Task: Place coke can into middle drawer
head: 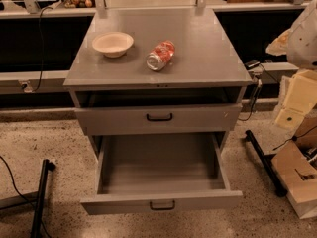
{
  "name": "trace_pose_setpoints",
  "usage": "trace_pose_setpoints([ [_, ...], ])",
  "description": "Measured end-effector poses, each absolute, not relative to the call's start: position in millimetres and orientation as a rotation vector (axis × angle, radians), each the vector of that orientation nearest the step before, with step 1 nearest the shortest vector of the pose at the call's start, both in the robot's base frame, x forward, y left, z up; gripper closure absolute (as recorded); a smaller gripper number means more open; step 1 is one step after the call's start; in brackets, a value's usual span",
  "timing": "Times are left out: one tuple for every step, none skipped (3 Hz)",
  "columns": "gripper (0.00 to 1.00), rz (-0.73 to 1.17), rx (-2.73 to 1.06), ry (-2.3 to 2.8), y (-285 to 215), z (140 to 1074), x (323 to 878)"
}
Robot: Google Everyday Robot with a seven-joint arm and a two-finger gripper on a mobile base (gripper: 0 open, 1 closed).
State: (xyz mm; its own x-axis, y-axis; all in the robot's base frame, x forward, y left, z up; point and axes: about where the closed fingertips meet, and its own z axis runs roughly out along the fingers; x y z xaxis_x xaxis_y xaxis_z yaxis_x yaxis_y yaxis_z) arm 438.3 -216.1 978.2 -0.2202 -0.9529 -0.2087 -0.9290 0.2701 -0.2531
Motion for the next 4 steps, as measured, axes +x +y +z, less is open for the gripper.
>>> trace_pose_setpoints([
  [0.00,-0.105,-1.721,2.226,-216.1,978.2,438.4],
  [0.00,-0.110,-1.736,2.181,-212.4,981.4,440.5],
  [0.00,-0.070,-1.947,2.039,-184.8,968.4,462.2],
  [0.00,0.184,-2.278,1.756,-127.4,932.9,478.4],
])
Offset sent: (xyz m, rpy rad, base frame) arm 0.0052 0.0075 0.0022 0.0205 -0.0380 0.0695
